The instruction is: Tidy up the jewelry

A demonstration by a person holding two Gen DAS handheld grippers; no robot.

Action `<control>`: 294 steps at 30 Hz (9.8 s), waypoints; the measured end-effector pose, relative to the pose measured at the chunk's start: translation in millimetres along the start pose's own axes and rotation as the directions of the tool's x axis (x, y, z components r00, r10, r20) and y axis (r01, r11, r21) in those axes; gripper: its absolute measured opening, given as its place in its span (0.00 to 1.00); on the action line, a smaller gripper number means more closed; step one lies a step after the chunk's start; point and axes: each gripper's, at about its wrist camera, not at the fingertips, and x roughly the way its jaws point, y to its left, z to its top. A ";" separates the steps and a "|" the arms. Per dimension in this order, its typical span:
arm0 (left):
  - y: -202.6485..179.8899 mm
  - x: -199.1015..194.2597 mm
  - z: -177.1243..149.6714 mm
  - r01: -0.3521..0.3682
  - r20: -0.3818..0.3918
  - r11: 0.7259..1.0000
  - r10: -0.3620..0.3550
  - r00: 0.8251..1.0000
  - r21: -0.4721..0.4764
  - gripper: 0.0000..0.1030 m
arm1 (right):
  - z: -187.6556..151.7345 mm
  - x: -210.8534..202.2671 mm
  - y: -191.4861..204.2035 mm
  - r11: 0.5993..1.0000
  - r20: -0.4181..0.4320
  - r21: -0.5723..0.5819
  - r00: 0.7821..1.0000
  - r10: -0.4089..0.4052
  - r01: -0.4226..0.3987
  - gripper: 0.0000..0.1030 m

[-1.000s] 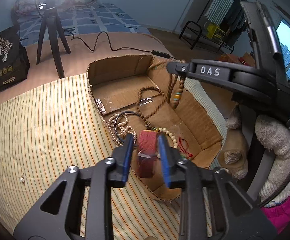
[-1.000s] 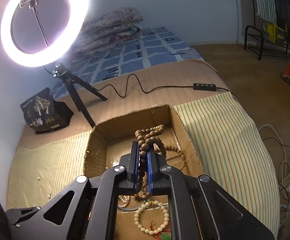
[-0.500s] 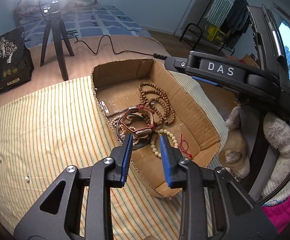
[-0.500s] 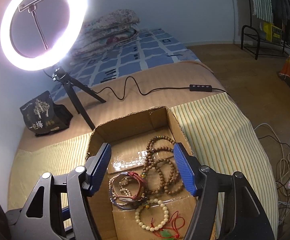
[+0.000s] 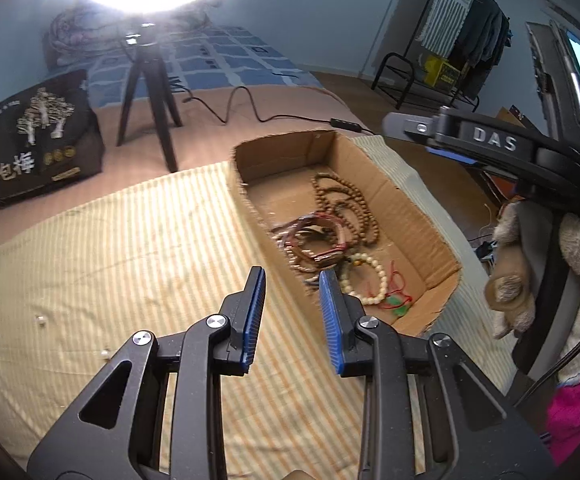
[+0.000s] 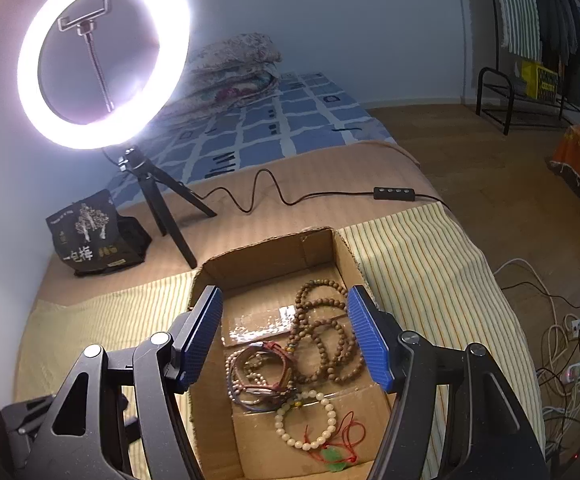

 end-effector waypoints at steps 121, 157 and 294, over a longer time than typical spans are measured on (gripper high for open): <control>52.1 -93.3 8.6 -0.170 0.297 0.984 0.147 0.943 0.054 0.09 | -73.7 -46.0 137.4 0.912 -0.022 -0.375 0.985 0.171 -0.167 0.06; -45.7 23.3 22.7 -0.026 0.145 0.996 0.014 0.989 0.081 0.09 | -31.7 -13.6 1.1 0.988 0.007 -0.155 1.000 0.008 -0.006 0.06; -34.3 -158.9 -49.7 -0.229 0.397 0.955 0.139 0.907 0.189 0.97 | -78.1 -144.5 55.2 0.964 0.225 -0.242 0.973 -0.051 0.107 0.80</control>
